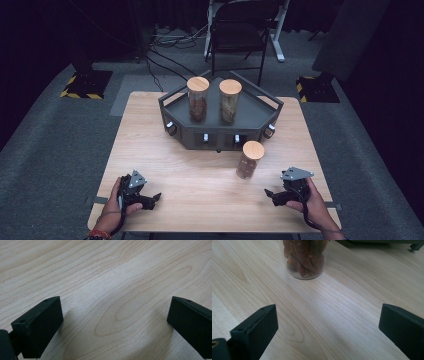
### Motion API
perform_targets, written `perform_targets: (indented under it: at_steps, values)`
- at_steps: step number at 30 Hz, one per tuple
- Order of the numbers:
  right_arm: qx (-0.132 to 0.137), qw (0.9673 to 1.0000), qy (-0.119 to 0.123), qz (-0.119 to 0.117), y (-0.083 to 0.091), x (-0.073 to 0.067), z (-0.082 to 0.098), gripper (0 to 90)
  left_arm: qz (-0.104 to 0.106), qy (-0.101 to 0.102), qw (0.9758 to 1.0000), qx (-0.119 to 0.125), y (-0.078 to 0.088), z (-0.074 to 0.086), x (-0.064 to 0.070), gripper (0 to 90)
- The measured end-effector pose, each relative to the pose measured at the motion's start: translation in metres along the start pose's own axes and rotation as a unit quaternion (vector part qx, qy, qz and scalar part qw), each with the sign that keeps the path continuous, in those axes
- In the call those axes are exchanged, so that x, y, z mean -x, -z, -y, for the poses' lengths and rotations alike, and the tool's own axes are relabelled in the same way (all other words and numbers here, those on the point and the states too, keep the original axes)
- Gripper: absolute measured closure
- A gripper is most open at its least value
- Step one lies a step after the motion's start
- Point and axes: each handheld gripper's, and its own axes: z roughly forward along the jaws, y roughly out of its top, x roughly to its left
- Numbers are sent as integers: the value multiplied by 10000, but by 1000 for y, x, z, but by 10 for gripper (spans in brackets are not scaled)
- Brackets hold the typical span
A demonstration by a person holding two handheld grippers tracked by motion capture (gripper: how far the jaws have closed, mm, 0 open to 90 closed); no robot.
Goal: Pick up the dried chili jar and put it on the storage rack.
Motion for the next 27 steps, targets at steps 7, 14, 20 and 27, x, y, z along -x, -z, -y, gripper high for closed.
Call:
perform_targets:
  at_steps: [7,14,20,27]
  values:
    - [37,10000,4,-14,-2,-1,-5,24,-2,-1,10000,0,0,0,0,2]
    - [51,10000,44,-47,-5,-3,-10,24,-6,-1,10000,4,0,0,0,2]
    - [84,9999,58,-61,-5,-5,-14,24,-2,0,10000,1,0,0,0,2]
    - [110,9998,94,-103,-8,-7,-19,24,-2,-2,10000,0,0,0,0,2]
